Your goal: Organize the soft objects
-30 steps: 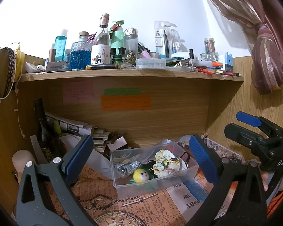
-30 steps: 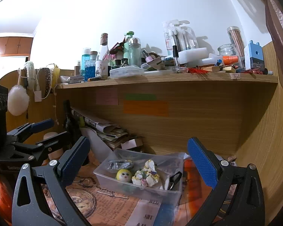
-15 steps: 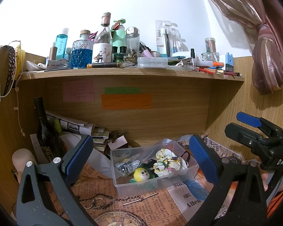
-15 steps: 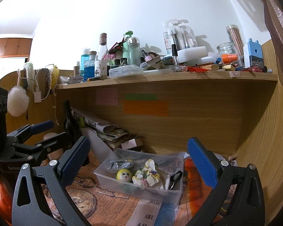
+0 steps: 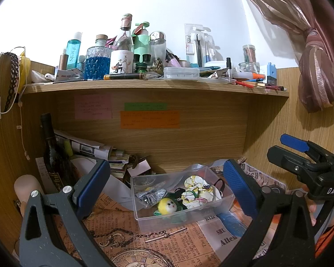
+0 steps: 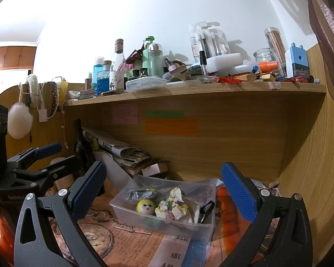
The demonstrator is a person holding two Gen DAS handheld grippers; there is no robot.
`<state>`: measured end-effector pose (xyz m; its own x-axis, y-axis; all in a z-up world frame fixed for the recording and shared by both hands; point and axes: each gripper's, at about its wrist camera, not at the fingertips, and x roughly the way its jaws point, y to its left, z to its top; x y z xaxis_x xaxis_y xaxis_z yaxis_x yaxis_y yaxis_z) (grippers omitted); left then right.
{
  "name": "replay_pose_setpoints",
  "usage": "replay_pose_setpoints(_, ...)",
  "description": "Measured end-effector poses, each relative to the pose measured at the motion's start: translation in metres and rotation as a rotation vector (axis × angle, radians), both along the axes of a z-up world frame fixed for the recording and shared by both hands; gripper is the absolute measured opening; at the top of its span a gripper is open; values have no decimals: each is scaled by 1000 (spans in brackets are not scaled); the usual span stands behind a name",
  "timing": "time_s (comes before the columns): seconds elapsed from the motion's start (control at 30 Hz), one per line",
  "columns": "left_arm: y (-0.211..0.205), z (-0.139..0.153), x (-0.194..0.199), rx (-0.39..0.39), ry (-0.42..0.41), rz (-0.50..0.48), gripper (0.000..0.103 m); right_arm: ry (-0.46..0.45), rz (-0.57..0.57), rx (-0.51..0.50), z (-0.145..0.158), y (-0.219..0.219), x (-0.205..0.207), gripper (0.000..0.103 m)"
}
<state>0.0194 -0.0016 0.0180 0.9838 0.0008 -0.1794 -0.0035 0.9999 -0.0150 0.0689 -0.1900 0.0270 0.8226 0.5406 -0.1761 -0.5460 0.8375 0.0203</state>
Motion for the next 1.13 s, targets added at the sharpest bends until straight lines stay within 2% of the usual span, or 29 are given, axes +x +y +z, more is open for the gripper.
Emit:
replay_pose_setpoints(0.63,-4,0,0,7,8,-10,103,2,-5,-1,0,1,0,103)
replay_pose_setpoints(1.13,-6,0,2,-19,17,-5,103,15,-12,-5,-4,4,2,103)
